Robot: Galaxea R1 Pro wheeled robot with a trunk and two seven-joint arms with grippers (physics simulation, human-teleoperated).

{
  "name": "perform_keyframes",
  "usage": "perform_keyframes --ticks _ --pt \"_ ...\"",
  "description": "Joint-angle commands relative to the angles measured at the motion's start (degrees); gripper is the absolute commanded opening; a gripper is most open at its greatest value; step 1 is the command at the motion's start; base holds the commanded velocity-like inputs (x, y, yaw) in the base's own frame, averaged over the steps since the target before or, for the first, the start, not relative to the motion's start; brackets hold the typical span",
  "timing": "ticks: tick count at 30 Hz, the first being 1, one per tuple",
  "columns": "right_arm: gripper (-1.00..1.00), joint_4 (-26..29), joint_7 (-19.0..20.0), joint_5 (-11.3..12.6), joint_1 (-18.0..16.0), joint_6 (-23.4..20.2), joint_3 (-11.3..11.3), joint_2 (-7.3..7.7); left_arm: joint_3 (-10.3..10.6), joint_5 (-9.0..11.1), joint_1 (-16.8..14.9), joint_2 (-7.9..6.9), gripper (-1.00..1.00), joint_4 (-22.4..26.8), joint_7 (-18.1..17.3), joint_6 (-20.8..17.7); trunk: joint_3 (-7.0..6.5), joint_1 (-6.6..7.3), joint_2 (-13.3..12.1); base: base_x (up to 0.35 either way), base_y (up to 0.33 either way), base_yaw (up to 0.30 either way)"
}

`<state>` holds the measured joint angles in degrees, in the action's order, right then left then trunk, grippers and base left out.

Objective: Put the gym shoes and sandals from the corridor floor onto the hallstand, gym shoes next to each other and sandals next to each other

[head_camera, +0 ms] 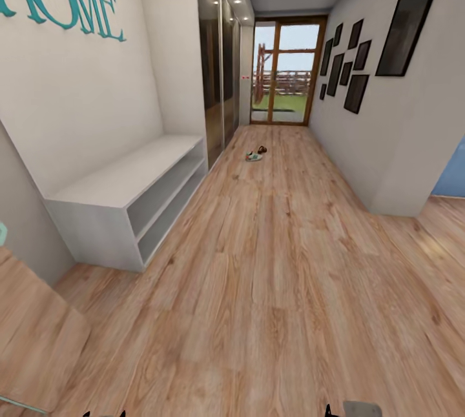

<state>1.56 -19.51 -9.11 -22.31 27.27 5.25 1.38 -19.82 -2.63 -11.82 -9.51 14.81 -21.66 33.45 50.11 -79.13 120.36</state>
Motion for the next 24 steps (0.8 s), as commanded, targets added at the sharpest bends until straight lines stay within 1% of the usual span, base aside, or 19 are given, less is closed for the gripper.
perform_keyframes --ticks 1,13,16,21,22,24 --pt "1.00 -0.06 -0.18 -0.60 -0.03 0.15 0.47 -0.02 -0.48 -0.27 -0.05 0.02 1.00 -0.06 -0.40 0.15 0.05 -0.03 0.02 0.340 0.000 0.000" --pt "1.00 0.28 -0.16 -0.42 -0.07 0.48 0.59 -0.04 -0.48 -0.29 -0.05 0.05 1.00 -0.13 -0.40 0.15 0.05 -0.03 0.02 0.340 0.000 -0.014" --pt "1.00 0.61 -0.12 -0.40 -0.05 0.65 0.62 -0.05 -0.48 -0.32 -0.05 0.03 1.00 -0.13 -0.40 0.14 0.05 -0.03 0.02 0.340 0.000 -0.190" --pt "1.00 1.53 0.70 -0.46 -0.08 0.75 0.54 -0.11 -0.52 -0.32 -0.05 0.03 1.00 -0.13 -0.40 0.12 -0.04 -0.03 0.02 0.340 0.000 -0.280" --pt "1.00 1.60 1.07 -0.48 -0.09 0.76 0.53 -0.06 -0.53 -0.31 -0.05 0.03 1.00 -0.13 -0.40 0.12 -0.07 -0.03 0.02 0.340 0.000 -0.292" --pt "1.00 1.81 3.44 -0.56 -0.09 0.76 0.52 0.25 -0.50 -0.30 -0.05 0.02 1.00 -0.13 -0.40 0.12 -0.13 -0.03 0.02 0.340 0.000 -0.296"
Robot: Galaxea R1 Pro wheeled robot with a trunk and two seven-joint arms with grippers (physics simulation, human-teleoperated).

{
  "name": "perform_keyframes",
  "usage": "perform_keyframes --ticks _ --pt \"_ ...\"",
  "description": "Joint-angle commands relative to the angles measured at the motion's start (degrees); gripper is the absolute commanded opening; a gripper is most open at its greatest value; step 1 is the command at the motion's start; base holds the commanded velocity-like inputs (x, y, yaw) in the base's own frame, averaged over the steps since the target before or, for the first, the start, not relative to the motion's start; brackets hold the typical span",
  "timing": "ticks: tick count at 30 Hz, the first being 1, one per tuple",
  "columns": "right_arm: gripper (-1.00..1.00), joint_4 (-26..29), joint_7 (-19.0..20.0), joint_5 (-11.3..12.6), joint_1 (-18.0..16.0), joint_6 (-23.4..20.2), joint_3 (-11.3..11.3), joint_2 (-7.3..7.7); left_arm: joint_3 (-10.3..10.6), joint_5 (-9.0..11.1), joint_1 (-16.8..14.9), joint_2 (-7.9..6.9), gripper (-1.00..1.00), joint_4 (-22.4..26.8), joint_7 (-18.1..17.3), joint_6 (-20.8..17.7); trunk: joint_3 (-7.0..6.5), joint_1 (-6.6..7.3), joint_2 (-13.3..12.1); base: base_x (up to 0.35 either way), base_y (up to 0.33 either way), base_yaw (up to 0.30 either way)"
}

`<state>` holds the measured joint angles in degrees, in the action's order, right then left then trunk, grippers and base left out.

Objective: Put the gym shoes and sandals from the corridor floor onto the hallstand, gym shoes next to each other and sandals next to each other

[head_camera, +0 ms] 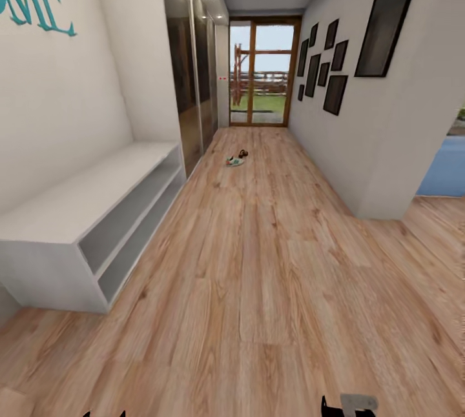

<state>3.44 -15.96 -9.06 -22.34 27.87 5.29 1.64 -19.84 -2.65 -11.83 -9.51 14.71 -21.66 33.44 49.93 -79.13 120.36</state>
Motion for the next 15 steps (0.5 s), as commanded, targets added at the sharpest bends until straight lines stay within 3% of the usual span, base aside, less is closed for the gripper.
perform_keyframes --ticks 1,8,11,15 --pt "1.00 -0.03 0.62 -0.62 -0.06 0.16 0.49 0.09 -0.48 -0.29 -0.03 0.02 1.00 -0.03 -0.40 0.13 0.02 -0.03 0.02 0.340 0.000 -0.297" --pt "1.00 2.91 5.50 -0.68 -0.07 0.17 0.56 0.33 -0.46 -0.33 -0.03 0.01 1.00 -0.03 -0.40 0.14 -0.08 -0.03 0.02 0.340 0.000 -0.299" --pt "1.00 8.28 6.42 -0.49 -0.07 0.09 0.53 -0.59 -0.46 -0.33 -0.03 0.01 1.00 -0.03 -0.40 0.13 -0.07 -0.03 0.02 0.340 0.000 -0.299" --pt "1.00 9.23 6.82 -0.53 -0.07 0.08 0.47 -1.27 -0.46 -0.33 -0.03 0.01 1.00 -0.07 -0.40 0.13 0.06 -0.03 0.02 0.340 0.000 -0.284"
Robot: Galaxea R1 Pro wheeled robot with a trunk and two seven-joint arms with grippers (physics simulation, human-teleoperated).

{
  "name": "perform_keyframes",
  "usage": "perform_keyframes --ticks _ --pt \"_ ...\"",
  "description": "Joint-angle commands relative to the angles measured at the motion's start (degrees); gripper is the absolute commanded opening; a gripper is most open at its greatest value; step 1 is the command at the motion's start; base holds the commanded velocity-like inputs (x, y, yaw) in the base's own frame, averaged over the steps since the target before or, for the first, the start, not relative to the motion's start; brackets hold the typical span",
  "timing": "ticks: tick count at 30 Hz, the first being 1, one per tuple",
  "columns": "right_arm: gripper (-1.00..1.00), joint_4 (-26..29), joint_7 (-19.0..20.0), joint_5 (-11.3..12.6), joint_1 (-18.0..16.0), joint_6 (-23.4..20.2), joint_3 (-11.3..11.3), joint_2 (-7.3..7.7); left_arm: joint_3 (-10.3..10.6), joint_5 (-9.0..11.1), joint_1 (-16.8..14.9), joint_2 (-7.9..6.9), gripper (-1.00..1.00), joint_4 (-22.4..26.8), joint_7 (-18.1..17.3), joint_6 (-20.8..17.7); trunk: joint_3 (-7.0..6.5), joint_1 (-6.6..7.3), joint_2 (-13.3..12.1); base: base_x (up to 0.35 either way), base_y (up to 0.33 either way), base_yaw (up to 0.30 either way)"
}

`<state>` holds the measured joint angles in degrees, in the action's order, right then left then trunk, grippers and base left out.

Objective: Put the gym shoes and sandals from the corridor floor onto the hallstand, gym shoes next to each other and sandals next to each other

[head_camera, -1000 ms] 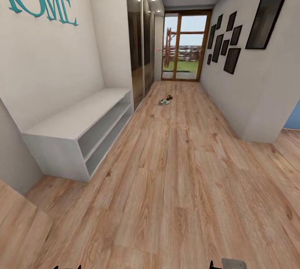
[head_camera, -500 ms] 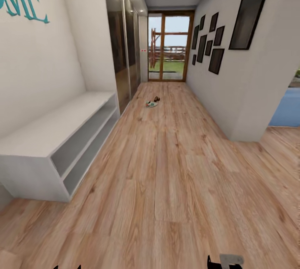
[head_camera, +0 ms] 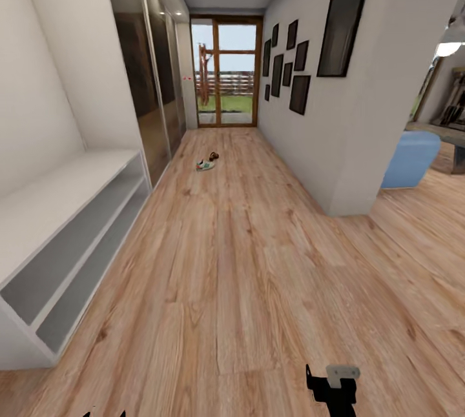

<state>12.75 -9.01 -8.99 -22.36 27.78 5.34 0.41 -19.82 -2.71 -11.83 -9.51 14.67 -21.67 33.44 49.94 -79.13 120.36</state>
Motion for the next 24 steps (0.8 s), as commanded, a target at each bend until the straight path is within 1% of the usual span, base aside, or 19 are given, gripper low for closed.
perform_keyframes --ticks 1,3,5,12,24 --pt "1.00 -0.03 -0.09 -0.62 -0.06 0.18 0.43 -0.06 -0.49 -0.28 -0.03 0.02 1.00 -0.02 -0.39 0.13 0.10 -0.03 0.02 0.340 0.000 -0.262" --pt "1.00 -0.09 -0.02 -0.63 -0.04 0.18 0.48 0.14 -0.49 -0.28 -0.03 0.02 1.00 -0.02 -0.39 0.13 0.20 -0.03 0.02 0.340 0.000 -0.257" --pt "1.00 -1.00 0.03 -0.60 -0.05 0.17 0.53 0.69 -0.53 -0.28 -0.03 0.02 1.00 0.00 -0.39 0.13 0.32 -0.03 0.02 0.340 0.000 -0.247" --pt "1.00 -2.36 -0.01 -0.67 -0.04 0.20 0.44 0.80 -0.57 -0.28 -0.03 0.02 1.00 -0.03 -0.39 0.13 0.67 -0.03 0.02 0.340 0.000 -0.212" --pt "1.00 -2.56 0.14 -0.94 -0.05 0.18 0.37 0.75 -0.57 -0.19 -0.03 0.02 1.00 -0.07 -0.39 0.13 0.74 -0.03 0.02 0.340 0.000 -0.027"
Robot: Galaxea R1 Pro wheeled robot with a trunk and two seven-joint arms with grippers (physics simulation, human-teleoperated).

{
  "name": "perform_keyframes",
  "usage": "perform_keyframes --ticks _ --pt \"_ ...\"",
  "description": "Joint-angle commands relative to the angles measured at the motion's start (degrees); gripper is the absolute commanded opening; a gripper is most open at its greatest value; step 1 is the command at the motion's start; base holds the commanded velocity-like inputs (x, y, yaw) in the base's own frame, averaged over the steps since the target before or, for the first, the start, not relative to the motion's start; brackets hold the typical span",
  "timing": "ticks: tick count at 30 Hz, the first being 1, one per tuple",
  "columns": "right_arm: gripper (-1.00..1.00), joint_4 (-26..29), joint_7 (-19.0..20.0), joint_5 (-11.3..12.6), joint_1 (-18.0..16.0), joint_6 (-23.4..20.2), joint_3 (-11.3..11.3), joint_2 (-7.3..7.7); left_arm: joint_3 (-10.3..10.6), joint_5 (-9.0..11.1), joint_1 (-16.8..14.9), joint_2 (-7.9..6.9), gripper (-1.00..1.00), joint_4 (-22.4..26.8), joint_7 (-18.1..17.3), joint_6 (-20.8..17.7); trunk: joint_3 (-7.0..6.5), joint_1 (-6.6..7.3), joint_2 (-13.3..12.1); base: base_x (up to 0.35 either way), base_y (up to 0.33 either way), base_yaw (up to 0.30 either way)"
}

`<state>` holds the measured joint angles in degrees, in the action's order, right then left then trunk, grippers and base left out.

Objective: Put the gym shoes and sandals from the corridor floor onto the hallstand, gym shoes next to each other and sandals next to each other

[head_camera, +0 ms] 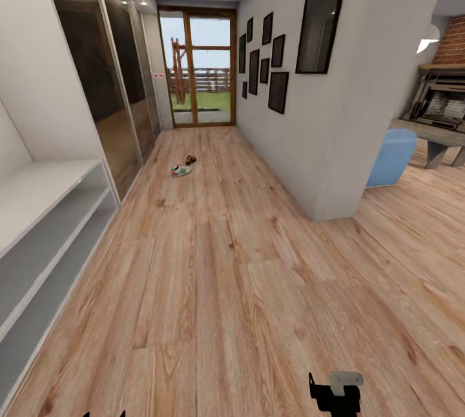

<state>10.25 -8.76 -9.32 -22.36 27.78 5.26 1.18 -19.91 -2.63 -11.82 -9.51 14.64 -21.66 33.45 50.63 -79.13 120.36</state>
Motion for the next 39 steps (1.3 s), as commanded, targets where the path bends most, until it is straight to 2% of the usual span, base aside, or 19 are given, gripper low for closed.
perform_keyframes --ticks 1,39 --pt "1.00 -0.06 -0.13 -0.61 -0.04 0.18 0.45 -0.03 -0.49 -0.27 -0.05 0.02 1.00 -0.05 -0.40 0.13 0.05 -0.03 0.02 0.340 0.000 -0.001" --pt "1.00 -0.15 -0.38 -0.43 -0.04 0.17 0.54 0.23 -0.49 -0.18 -0.05 0.10 1.00 -0.13 -0.40 0.13 0.05 -0.03 0.02 0.340 0.000 0.000"
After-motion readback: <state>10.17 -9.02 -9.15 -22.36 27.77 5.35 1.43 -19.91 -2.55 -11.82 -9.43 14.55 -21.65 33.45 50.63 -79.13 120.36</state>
